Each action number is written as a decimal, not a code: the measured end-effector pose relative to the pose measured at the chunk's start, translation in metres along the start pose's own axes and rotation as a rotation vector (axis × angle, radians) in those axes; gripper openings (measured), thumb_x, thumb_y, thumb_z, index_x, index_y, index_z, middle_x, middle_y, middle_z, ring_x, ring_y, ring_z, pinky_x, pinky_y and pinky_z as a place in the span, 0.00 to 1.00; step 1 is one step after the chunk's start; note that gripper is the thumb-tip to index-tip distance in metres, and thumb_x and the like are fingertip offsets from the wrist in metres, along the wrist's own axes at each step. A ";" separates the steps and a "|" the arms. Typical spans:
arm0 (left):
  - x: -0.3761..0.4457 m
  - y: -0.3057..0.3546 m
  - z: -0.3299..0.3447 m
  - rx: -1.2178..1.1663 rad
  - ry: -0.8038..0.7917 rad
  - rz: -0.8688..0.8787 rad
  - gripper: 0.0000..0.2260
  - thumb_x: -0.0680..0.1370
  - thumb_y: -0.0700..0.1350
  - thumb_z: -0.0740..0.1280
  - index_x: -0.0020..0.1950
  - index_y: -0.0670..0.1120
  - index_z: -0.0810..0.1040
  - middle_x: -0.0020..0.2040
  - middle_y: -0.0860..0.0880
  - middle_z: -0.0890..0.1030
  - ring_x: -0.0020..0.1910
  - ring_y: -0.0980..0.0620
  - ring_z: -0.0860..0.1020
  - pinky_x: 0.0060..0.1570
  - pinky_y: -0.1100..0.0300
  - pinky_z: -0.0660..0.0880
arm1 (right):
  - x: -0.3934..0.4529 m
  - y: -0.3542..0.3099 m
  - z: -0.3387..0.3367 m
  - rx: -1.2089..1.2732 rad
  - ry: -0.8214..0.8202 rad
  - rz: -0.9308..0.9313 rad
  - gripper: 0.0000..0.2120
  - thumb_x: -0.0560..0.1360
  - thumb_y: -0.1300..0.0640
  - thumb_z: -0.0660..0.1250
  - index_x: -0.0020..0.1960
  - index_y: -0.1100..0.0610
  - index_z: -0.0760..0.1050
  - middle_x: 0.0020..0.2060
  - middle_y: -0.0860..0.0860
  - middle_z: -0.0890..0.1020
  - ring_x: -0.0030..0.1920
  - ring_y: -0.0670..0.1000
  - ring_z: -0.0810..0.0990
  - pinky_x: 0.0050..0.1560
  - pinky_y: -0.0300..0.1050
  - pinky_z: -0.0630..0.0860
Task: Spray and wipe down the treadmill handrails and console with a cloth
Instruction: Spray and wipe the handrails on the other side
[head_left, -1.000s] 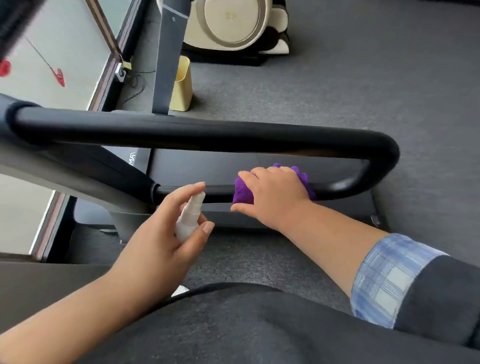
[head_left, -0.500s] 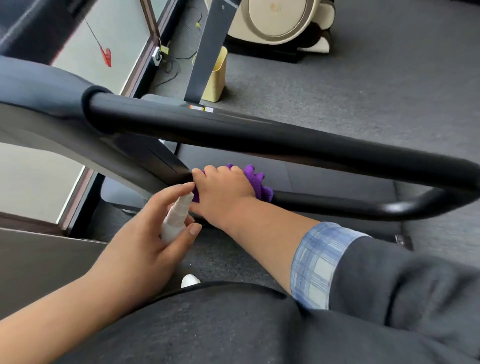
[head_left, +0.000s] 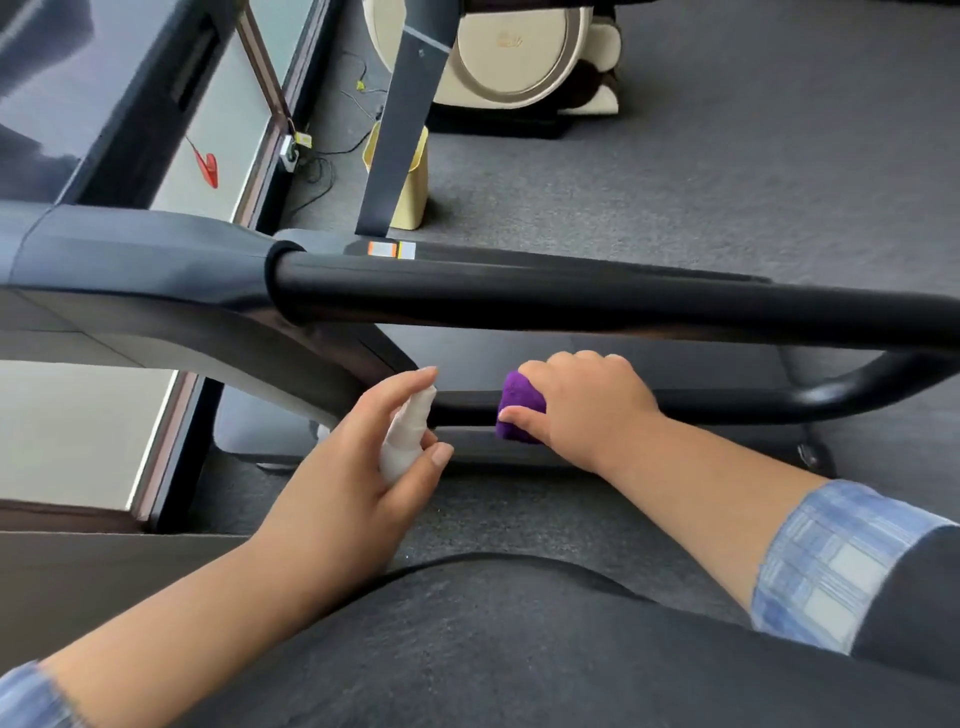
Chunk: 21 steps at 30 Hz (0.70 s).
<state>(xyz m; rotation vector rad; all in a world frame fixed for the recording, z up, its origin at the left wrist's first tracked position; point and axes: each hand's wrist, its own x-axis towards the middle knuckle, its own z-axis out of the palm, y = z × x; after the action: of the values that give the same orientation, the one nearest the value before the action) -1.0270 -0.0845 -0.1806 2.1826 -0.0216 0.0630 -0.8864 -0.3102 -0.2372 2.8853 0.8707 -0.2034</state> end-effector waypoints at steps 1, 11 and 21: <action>-0.001 -0.003 -0.003 0.007 0.001 0.006 0.21 0.76 0.63 0.63 0.66 0.76 0.61 0.50 0.63 0.79 0.45 0.61 0.79 0.43 0.75 0.68 | 0.004 -0.007 0.001 -0.018 0.012 0.001 0.36 0.71 0.24 0.37 0.53 0.46 0.74 0.47 0.46 0.80 0.49 0.54 0.79 0.44 0.51 0.66; -0.015 -0.017 -0.023 0.071 0.011 0.005 0.23 0.75 0.58 0.64 0.67 0.72 0.62 0.51 0.70 0.78 0.43 0.71 0.77 0.43 0.81 0.66 | 0.043 -0.075 0.007 0.031 0.013 -0.161 0.30 0.77 0.29 0.52 0.70 0.47 0.69 0.56 0.52 0.80 0.58 0.58 0.78 0.48 0.53 0.65; 0.007 0.028 0.028 0.022 -0.050 0.042 0.23 0.72 0.62 0.63 0.65 0.78 0.61 0.50 0.66 0.79 0.41 0.63 0.79 0.37 0.72 0.71 | -0.001 0.002 0.004 0.014 0.019 -0.129 0.23 0.80 0.34 0.53 0.68 0.45 0.70 0.56 0.51 0.80 0.56 0.57 0.78 0.49 0.52 0.69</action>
<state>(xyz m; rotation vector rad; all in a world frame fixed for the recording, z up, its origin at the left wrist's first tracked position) -1.0203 -0.1239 -0.1736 2.2052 -0.0961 0.0324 -0.8870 -0.3130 -0.2406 2.8501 1.0636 -0.1952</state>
